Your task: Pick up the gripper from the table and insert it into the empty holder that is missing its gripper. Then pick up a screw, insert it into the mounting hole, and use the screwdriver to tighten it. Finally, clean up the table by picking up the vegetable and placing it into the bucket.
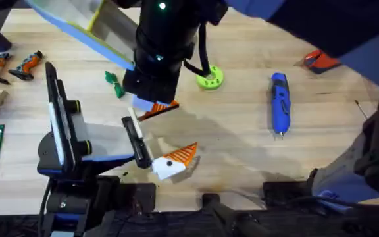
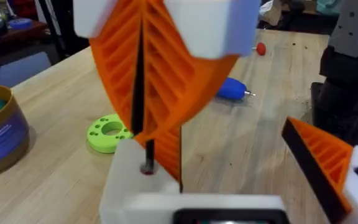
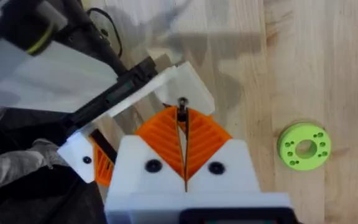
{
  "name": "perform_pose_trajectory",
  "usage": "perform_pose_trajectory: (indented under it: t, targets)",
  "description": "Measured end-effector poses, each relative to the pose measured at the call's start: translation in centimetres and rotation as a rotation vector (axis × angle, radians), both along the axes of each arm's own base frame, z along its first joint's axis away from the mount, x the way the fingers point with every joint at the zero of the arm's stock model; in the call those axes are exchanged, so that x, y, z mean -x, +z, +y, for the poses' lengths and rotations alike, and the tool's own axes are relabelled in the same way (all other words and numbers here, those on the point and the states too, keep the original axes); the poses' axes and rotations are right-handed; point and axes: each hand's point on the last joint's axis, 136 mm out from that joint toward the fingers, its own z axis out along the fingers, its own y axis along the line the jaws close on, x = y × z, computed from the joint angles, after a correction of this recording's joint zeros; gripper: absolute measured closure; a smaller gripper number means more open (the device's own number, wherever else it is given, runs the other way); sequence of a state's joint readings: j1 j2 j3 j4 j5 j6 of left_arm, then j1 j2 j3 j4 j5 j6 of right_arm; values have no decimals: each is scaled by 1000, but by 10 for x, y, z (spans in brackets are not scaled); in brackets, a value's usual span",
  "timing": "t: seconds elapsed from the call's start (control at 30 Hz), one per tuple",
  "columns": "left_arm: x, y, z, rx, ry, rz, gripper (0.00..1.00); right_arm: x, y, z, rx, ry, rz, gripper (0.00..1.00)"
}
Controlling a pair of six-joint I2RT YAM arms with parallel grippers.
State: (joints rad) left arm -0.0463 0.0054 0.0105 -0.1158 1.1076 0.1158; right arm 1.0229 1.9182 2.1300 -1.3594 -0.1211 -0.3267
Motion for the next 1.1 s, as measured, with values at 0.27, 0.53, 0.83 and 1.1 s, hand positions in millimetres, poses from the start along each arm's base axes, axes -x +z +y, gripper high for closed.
perform_pose_trajectory:
  t: [0.27, 0.53, 0.83, 1.1]
  targets:
    - [0, 0, 0, 0, 0, 0, 14, 0, 0, 0, 0, 0, 0, 994]
    - [0, 0, 0, 0, 0, 0, 15, 0, 0, 0, 1, 0, 1, 994]
    - [0, 0, 0, 0, 0, 0, 15, 0, 0, 0, 2, 0, 1, 994]
    - [0, 0, 0, 0, 0, 0, 15, 0, -1, 0, 2, 0, 2, 994]
